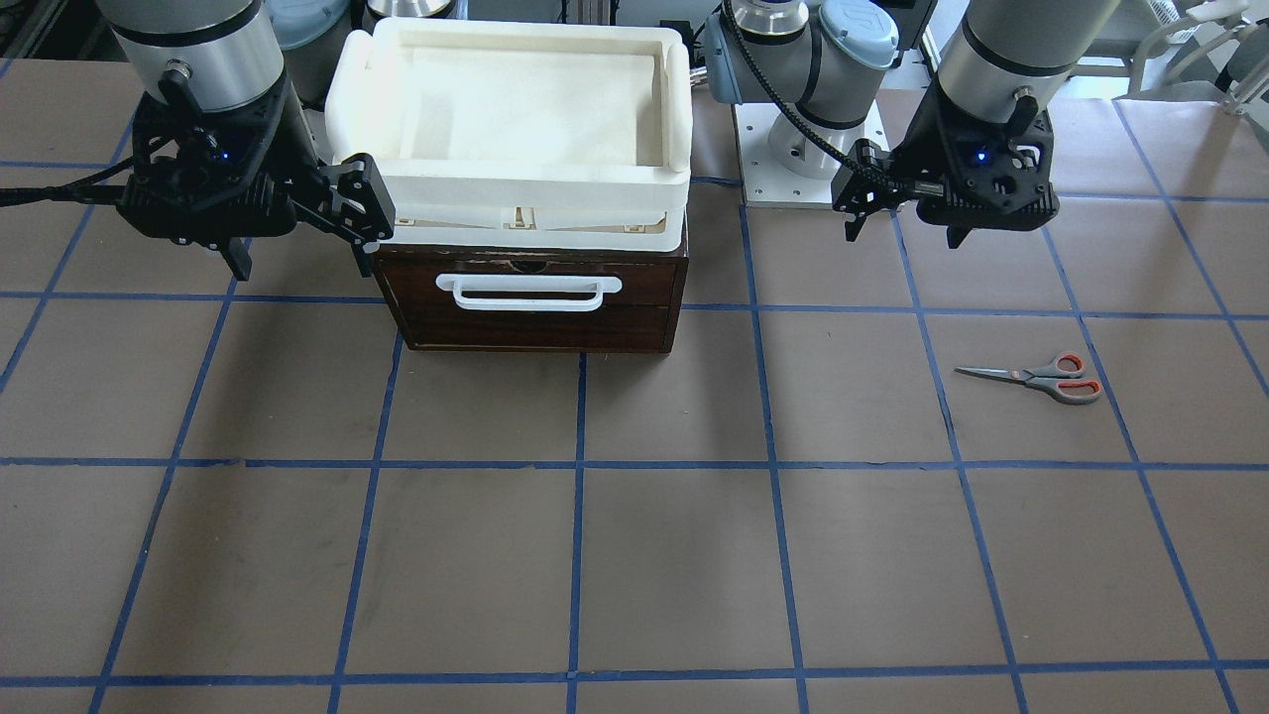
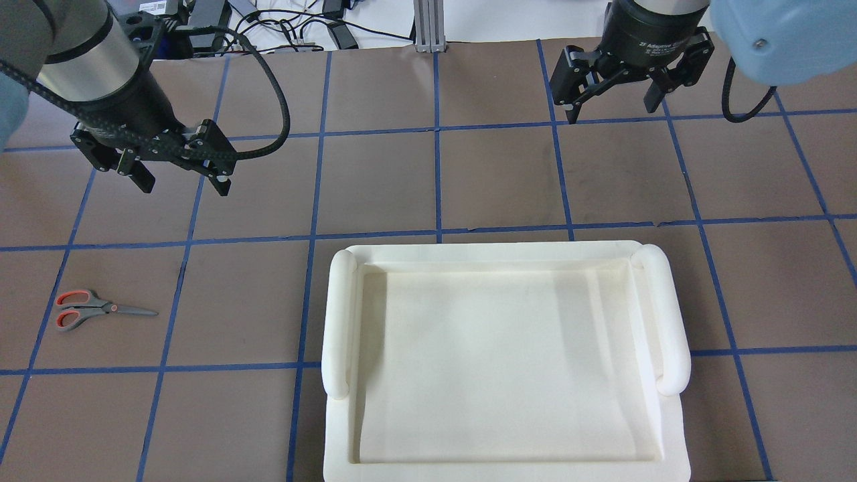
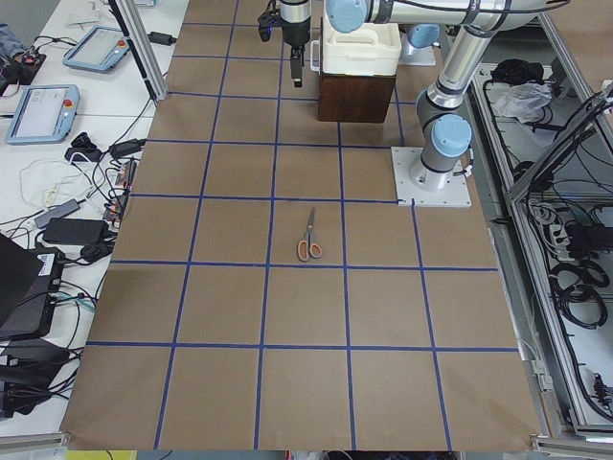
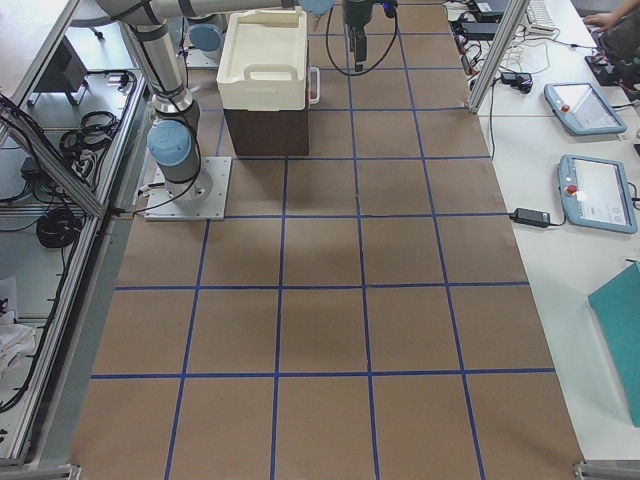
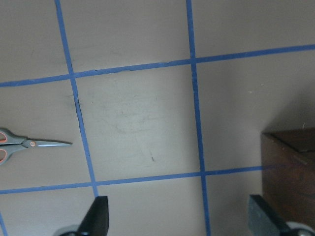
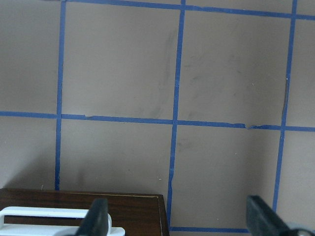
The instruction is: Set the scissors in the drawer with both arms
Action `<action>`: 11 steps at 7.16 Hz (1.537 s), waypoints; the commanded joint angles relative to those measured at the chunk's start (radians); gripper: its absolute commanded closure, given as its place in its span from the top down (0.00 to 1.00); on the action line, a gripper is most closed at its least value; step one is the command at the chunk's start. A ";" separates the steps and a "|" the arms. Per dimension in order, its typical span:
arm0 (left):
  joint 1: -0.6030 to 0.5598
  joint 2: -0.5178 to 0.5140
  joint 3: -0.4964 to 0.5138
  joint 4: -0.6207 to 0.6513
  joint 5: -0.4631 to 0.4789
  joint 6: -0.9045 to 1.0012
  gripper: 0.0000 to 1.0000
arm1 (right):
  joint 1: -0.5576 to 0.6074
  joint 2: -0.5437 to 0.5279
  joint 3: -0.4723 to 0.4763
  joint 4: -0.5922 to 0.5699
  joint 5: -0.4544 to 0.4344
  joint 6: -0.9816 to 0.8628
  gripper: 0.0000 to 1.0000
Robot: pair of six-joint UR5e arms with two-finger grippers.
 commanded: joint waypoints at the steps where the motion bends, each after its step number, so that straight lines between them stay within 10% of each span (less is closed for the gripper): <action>1: 0.107 0.021 -0.086 0.007 0.057 0.349 1.00 | 0.001 0.016 0.000 0.001 0.013 0.361 1.00; 6: 0.488 -0.060 -0.273 0.277 0.113 1.611 1.00 | 0.168 0.166 0.000 -0.089 0.010 1.068 1.00; 11: 0.662 -0.200 -0.430 0.705 0.069 2.047 1.00 | 0.256 0.292 0.000 -0.085 0.033 1.489 1.00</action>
